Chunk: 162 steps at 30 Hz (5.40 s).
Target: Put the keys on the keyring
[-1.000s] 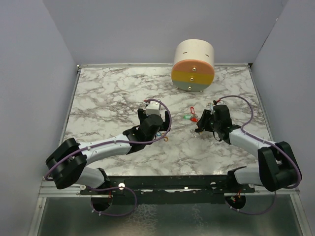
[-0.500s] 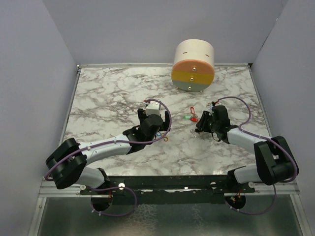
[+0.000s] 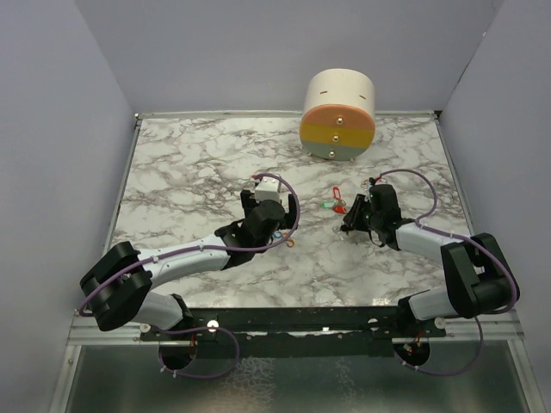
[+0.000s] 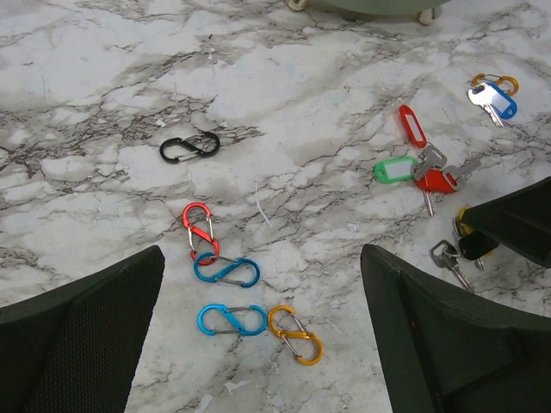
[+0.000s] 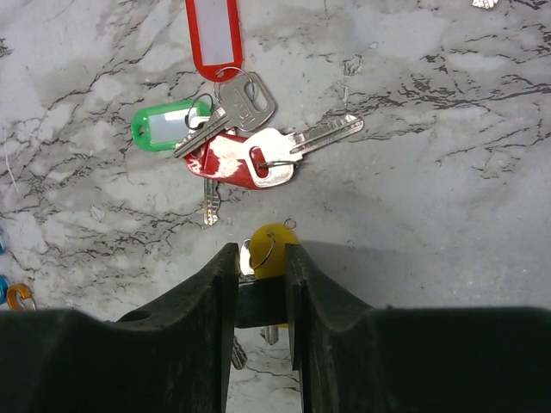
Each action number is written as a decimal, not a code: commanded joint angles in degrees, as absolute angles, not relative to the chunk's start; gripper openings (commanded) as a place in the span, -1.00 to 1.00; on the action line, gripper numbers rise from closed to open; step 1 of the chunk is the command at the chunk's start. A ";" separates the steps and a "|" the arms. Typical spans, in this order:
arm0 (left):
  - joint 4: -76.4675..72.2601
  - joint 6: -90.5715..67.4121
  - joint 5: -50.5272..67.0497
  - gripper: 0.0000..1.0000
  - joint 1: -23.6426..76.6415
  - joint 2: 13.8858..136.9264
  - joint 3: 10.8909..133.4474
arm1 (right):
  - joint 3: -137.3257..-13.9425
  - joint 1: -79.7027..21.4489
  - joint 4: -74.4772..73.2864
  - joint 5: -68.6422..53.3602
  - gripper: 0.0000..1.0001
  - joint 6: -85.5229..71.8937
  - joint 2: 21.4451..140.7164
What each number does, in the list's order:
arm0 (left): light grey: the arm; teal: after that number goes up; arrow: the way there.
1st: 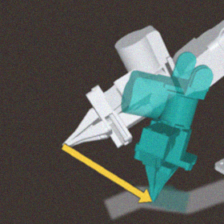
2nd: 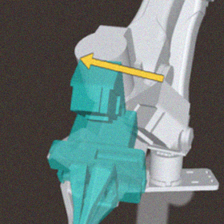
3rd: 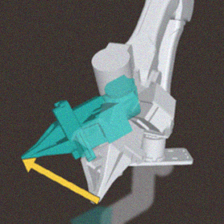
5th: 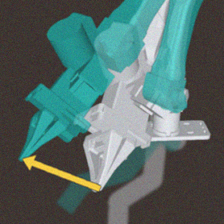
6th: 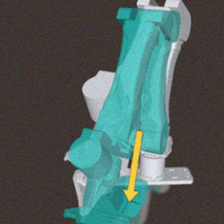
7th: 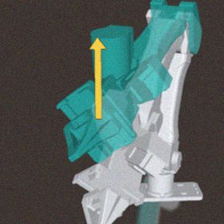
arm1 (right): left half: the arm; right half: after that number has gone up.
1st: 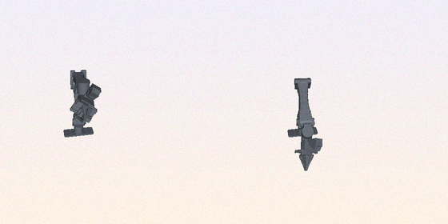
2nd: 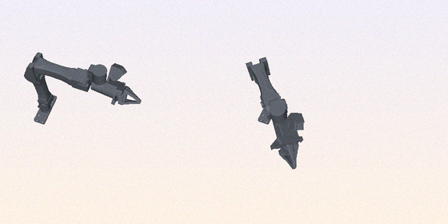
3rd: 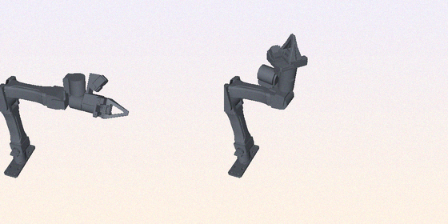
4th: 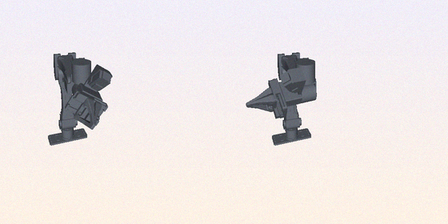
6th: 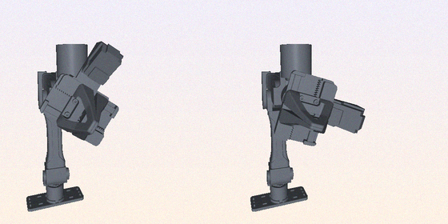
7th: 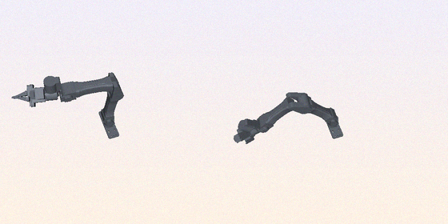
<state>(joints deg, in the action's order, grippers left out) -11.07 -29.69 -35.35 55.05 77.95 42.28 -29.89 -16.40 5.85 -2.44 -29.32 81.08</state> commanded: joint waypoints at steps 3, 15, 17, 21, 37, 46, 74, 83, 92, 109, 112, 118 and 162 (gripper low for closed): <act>-12.55 -29.71 -35.95 0.98 54.54 78.64 41.75 | -30.19 -16.46 7.66 -3.25 -0.50 -29.84 82.43; -12.60 -29.82 -35.86 0.98 54.47 78.62 41.58 | -30.32 -16.52 7.22 -2.81 -0.83 -29.85 82.12; -12.48 -29.86 -35.86 0.98 54.43 78.61 41.57 | -30.45 -16.52 7.14 -2.89 -0.86 -29.81 82.05; -12.49 -29.86 -35.86 0.98 54.42 78.58 41.57 | -30.58 -16.52 7.20 -3.75 -0.81 -29.75 81.81; -12.44 -29.92 -35.95 0.98 54.32 78.24 41.31 | -30.14 -16.51 8.82 -6.28 -0.83 -30.19 82.92; -12.23 -29.87 -36.16 0.98 54.31 78.05 41.22 | -28.81 -16.69 12.06 -6.03 -0.99 -29.35 78.59; -11.64 -29.68 -33.59 0.97 52.92 84.11 43.18 | -25.37 -22.64 11.03 -8.51 -0.99 -20.88 58.16; -4.23 -36.07 -32.47 0.90 48.86 91.10 47.04 | -26.68 -28.71 11.19 -3.53 -0.99 -20.13 60.72; -4.95 -34.88 -32.33 0.88 47.22 95.29 49.90 | -26.85 -30.05 11.81 -2.05 -0.99 -19.77 61.68; -5.88 -35.14 -31.40 0.58 45.57 103.32 52.22 | -25.80 -30.23 11.26 -1.41 -0.99 -19.95 59.66; -5.95 -35.41 -31.70 0.50 45.60 103.77 52.21 | -25.60 -30.23 11.14 -1.32 -0.99 -20.03 59.22; -5.12 -35.92 -31.60 0.22 45.52 104.11 52.14 | -25.41 -30.18 10.60 -1.01 -0.99 -20.21 58.36; -7.71 -31.01 -20.15 -1.00 46.85 87.70 48.07 | -26.17 -35.74 12.79 1.56 -0.98 -18.05 62.42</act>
